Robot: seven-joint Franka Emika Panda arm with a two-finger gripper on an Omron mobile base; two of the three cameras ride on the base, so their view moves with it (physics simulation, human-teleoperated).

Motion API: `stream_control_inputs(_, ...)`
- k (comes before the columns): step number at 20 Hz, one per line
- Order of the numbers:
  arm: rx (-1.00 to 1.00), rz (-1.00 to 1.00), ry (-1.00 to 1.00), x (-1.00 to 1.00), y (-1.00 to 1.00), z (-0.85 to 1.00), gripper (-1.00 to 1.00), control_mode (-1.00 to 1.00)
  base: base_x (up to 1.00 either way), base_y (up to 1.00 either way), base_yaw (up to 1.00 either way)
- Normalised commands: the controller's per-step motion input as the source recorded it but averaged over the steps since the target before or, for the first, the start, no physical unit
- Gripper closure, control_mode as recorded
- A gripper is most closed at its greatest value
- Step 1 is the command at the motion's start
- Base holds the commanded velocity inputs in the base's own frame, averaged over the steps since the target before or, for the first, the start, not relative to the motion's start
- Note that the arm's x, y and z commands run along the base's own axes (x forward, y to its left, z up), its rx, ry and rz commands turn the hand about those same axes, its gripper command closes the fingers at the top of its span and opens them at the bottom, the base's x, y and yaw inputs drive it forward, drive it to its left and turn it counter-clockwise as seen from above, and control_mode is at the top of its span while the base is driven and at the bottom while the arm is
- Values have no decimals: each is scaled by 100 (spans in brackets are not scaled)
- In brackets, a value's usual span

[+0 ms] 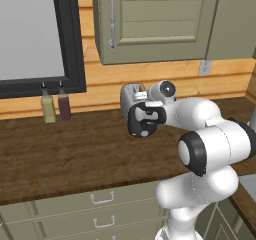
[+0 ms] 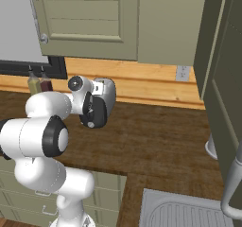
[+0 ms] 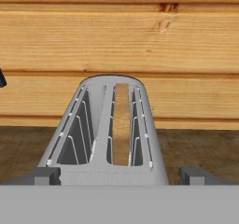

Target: Start the toaster. Once the lever pops up, take the bread to the plate on the dining counter.

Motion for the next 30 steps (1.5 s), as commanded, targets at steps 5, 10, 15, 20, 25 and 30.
stream_control_inputs(5, 0, 0, 0, 0, 0, 0, -100, -100, 0, 0, 0)
stream_control_inputs(10, 0, 0, 0, 0, 0, 0, -100, -100, 0, 0, 0)
stream_control_inputs(15, 0, 0, 0, 0, 0, 0, -100, -100, 0, 0, 0)
stream_control_inputs(20, 0, 0, 0, 0, 0, 0, -100, -100, 0, 0, 0)
stream_control_inputs(25, 0, 0, 0, 0, 0, 0, -100, -100, 0, 0, 0)
stream_control_inputs(30, 0, 0, 0, 0, 0, 0, -100, -100, 0, 0, 0)
